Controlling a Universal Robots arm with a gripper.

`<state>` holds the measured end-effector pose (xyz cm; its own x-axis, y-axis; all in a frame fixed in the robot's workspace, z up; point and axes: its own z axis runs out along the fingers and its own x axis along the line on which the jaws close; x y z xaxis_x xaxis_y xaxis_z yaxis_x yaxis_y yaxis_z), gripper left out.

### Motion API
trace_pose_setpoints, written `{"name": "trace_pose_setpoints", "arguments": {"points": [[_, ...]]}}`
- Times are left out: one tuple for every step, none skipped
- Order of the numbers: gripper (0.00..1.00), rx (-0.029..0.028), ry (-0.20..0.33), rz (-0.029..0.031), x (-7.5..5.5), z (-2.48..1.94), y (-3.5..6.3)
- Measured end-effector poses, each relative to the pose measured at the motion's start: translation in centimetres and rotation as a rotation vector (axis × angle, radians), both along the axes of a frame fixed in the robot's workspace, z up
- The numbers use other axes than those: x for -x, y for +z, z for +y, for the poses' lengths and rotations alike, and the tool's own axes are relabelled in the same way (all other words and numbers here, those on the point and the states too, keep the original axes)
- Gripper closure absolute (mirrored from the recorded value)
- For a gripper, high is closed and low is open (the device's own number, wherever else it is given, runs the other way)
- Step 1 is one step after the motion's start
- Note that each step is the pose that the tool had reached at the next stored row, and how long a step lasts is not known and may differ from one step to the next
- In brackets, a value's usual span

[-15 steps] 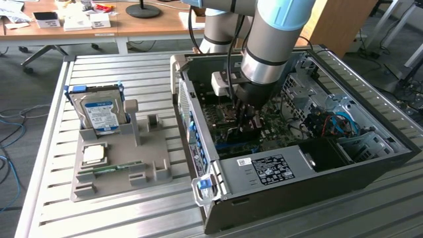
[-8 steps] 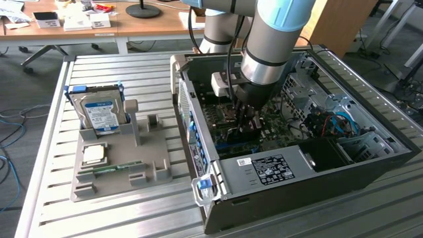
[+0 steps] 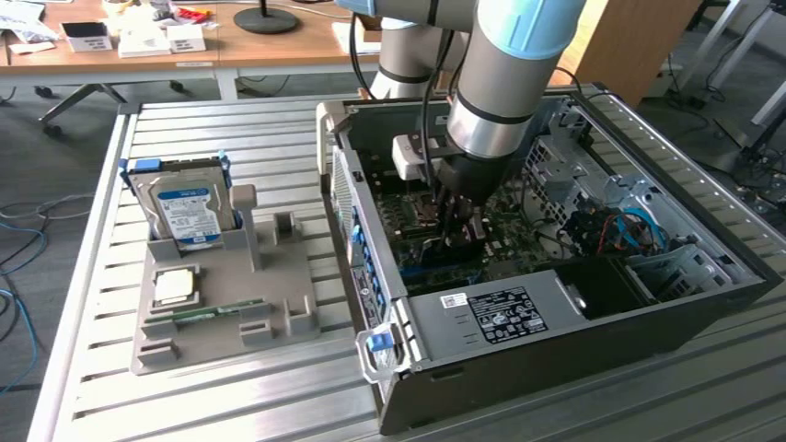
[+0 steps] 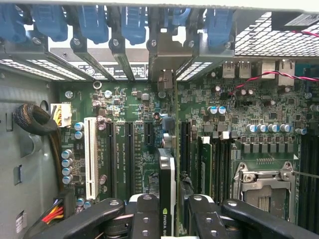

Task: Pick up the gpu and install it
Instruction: 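Insert the gpu into the slot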

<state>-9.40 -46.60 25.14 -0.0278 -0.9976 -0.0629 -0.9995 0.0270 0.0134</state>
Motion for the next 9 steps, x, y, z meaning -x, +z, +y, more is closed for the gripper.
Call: {"name": "trace_pose_setpoints", "arguments": {"points": [[0.73, 0.0, 0.0, 0.0, 0.0, 0.0, 0.0], [0.73, 0.0, 0.0, 0.0, 0.0, 0.0, -0.02], [0.73, 0.0, 0.0, -0.0001, 0.0, 0.0, -0.04], [0.73, -0.0001, 0.0, 0.0, 0.0, 0.0, -0.05], [0.73, 0.0001, 0.0, 0.0, 0.01, 0.0, -0.04], [0.73, 0.0, 0.0, 0.0, 0.01, 0.0, -0.05], [0.73, 0.0001, 0.0, 0.0, 0.01, 0.0, -0.05], [0.73, 0.0, 0.0, 0.0, 0.01, 0.0, -0.05], [0.73, 0.0, 0.0, 0.0, 0.01, 0.0, -0.05]]}}
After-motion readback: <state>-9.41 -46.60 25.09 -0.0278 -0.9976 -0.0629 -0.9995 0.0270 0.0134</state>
